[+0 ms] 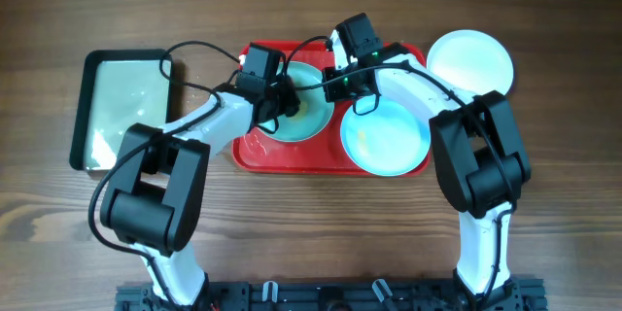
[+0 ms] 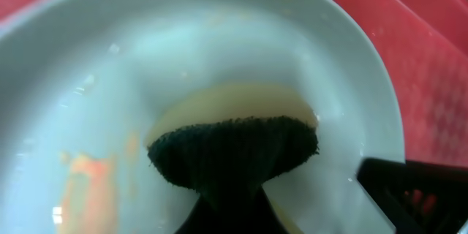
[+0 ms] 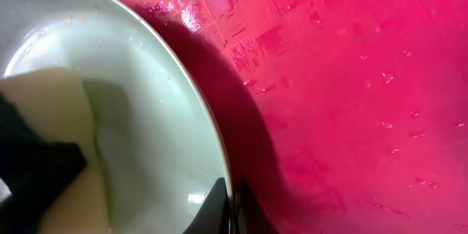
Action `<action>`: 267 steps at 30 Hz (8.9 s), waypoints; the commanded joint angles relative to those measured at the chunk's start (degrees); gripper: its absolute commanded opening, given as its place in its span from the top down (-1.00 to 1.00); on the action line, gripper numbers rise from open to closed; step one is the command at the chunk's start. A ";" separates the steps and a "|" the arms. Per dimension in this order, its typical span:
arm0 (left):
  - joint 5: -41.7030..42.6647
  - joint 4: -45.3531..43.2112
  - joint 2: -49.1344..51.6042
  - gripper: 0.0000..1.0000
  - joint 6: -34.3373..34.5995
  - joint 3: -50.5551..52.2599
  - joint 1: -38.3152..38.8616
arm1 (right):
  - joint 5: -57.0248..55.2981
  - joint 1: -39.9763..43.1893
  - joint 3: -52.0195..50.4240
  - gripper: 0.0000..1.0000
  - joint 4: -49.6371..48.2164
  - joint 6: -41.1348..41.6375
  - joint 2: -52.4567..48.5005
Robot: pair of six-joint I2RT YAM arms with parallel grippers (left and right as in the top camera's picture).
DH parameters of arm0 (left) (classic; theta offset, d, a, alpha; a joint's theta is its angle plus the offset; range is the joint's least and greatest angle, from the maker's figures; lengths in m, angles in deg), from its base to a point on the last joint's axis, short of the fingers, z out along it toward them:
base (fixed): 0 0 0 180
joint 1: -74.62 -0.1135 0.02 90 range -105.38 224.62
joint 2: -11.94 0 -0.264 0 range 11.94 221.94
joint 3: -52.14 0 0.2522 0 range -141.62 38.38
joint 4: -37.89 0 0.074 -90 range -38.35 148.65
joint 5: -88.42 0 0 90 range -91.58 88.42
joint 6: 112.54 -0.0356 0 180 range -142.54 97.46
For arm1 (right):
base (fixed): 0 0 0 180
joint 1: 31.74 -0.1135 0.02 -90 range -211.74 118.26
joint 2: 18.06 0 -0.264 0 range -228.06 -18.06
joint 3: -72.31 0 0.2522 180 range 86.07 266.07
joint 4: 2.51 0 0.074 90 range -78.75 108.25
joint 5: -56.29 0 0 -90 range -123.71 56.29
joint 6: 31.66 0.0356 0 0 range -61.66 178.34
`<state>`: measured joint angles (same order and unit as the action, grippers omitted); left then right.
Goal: Clean dirty plates on tray and stack at the side
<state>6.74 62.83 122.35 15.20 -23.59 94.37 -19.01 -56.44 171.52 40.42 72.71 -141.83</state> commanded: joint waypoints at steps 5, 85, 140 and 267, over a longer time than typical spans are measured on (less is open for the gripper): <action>-16.68 11.08 -4.57 0.92 -5.57 0.87 -6.25 | -2.32 0.37 0.20 0.92 1.11 0.63 -1.49; -10.27 25.77 -32.72 0.92 -10.56 1.01 -34.18 | -63.87 -23.34 10.16 0.92 -7.21 -49.07 16.20; -10.21 25.77 -31.43 0.92 -10.51 1.01 -34.16 | -16.00 15.93 -9.40 -0.51 24.74 -16.41 16.09; -13.40 -0.17 -0.61 0.92 0.00 0.35 -6.49 | -5.77 4.00 -10.12 0.91 -0.83 4.92 7.23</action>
<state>4.14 60.45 123.62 15.09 -24.60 91.64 -21.87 -53.21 160.92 38.41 78.66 -134.33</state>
